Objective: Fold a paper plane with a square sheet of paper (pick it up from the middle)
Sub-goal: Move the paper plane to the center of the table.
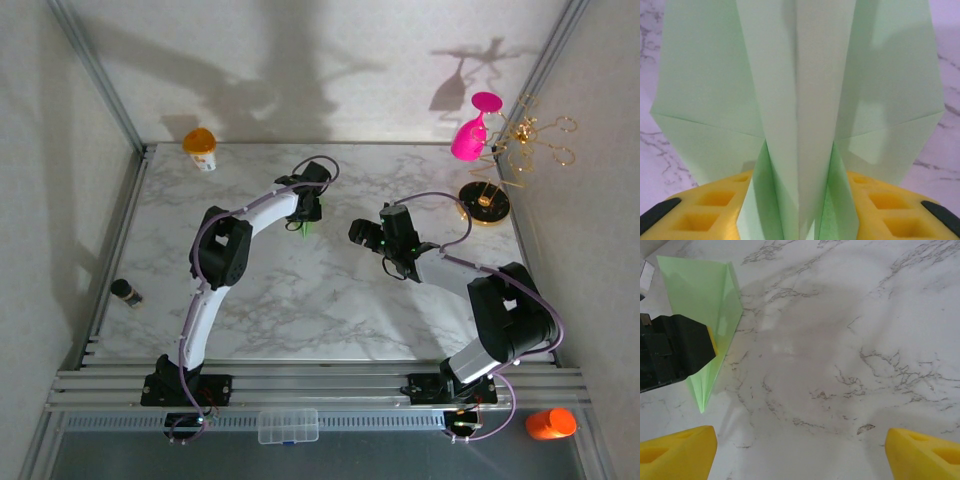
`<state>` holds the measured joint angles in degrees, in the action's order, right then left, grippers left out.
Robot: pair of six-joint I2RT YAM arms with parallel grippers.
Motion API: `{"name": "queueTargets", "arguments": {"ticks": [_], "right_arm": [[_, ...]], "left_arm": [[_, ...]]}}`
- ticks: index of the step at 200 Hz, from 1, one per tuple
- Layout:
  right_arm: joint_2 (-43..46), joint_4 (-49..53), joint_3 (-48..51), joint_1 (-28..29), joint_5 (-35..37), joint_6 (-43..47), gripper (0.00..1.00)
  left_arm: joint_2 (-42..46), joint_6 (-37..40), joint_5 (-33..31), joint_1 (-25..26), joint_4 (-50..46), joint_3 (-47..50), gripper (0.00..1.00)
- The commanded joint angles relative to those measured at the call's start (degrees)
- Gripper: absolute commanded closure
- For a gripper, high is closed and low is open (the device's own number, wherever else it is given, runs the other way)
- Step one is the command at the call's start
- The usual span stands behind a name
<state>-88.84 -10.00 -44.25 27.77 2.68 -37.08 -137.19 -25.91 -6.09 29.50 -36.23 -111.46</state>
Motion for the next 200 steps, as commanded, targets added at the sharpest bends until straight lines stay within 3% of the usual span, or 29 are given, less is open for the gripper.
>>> {"name": "queueTargets", "arguments": {"ticks": [1, 83, 200], "right_arm": [[-0.46, -0.1, -1.54, 0.05, -0.63, -0.71, 0.12], [-0.36, 0.0, -1.81, 0.03, -0.57, -1.0, 0.12], [1.09, 0.62, -2.8, 0.01, -0.11, -0.79, 0.08]], "left_arm": [[-4.35, 0.79, 0.4, -0.58, -1.39, 0.45, 0.57], [-2.11, 0.22, 2.28, -0.58, -0.37, 0.86, 0.62], [12.29, -4.06, -3.26, -0.52, 1.75, 1.24, 0.49]]}}
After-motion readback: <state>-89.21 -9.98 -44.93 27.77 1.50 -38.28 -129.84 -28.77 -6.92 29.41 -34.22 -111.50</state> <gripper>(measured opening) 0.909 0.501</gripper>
